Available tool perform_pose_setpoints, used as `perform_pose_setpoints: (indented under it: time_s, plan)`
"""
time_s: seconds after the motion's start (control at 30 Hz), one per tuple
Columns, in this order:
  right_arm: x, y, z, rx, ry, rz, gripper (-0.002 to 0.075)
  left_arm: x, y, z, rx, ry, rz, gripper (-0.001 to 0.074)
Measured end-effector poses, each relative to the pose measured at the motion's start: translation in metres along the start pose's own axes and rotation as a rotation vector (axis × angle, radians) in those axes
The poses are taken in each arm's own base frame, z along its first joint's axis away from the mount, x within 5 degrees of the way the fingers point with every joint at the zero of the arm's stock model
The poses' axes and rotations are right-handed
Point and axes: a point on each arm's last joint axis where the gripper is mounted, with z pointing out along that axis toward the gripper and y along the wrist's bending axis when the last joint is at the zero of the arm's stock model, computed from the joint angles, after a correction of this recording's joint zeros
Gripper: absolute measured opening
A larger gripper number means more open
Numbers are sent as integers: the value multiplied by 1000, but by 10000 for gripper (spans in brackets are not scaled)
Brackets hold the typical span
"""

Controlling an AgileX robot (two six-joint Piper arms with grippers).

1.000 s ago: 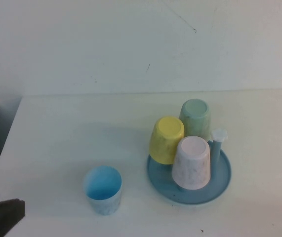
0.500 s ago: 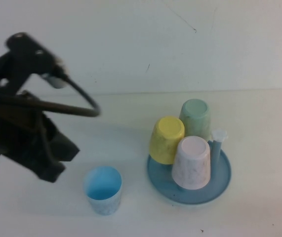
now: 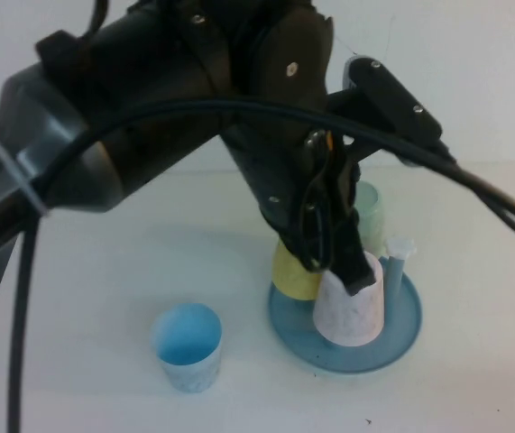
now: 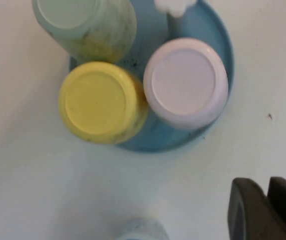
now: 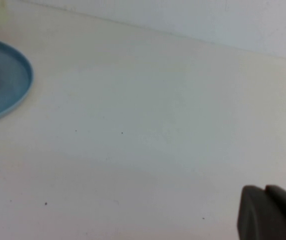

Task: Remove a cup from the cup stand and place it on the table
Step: Pick up the cup from the rack

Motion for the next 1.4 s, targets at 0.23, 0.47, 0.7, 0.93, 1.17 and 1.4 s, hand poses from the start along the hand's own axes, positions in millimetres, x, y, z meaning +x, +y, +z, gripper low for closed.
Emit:
perform_pose_setpoints:
  time_s: [0.23, 0.47, 0.7, 0.93, 1.17, 1.4]
  plan:
    - [0, 0, 0, 0, 0, 0, -3, -26, 3, 27, 38, -1, -123, 387]
    - [0, 0, 0, 0, 0, 0, -3, -31, 4, 66, 59, 75, -173, 631]
    - [0, 0, 0, 0, 0, 0, -3, -29, 8, 90, 16, 137, -170, 619]
    - [0, 0, 0, 0, 0, 0, -3, -30, 8, 98, 13, 146, -200, 617]
    - [0, 0, 0, 0, 0, 0, -3, -34, 10, 102, -3, 108, -209, 617]
    - [0, 0, 0, 0, 0, 0, -3, -36, 11, 108, -8, 83, -214, 616]
